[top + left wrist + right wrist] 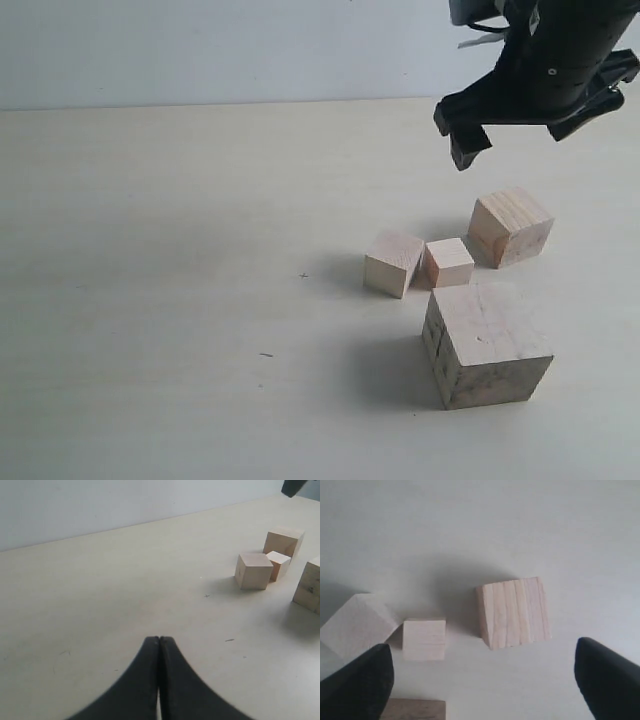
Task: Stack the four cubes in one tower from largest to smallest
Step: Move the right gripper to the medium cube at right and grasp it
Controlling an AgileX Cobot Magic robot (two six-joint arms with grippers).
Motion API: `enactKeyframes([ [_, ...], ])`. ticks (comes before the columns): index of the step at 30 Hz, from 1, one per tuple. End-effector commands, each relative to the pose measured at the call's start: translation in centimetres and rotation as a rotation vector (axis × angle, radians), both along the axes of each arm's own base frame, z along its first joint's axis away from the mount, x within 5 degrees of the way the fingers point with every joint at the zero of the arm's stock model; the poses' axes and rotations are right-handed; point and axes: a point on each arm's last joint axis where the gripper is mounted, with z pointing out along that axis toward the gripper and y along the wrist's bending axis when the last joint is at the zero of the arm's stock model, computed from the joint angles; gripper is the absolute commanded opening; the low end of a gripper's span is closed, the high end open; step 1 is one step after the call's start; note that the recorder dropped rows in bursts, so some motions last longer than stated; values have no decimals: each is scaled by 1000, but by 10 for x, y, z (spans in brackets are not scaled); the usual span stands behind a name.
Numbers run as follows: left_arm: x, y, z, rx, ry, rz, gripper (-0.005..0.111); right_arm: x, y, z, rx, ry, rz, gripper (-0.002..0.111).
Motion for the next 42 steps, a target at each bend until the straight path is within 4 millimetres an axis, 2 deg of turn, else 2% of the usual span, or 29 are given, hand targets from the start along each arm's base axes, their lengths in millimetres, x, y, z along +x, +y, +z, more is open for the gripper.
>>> enactKeyframes([
  [1,0,0,0,-2,-10,7,0,20,-22,-27,-33,80,-4,91],
  [4,0,0,0,-2,-10,7,0,27,-35,-44,-1,120,-6,91],
  [9,0,0,0,-2,-10,7,0,33,-37,-53,0,103,21,91],
  [17,0,0,0,-2,-10,7,0,42,-36,-80,-9,140,34,91],
  [30,0,0,0,-2,-10,7,0,53,-37,-102,-11,165,14,91],
  [33,0,0,0,-2,-10,7,0,54,-37,-104,-10,165,12,89],
  [39,0,0,0,-2,-10,7,0,55,-37,-108,-2,160,-11,71],
  [42,0,0,0,-2,-10,7,0,55,-37,-110,-3,167,-12,70],
])
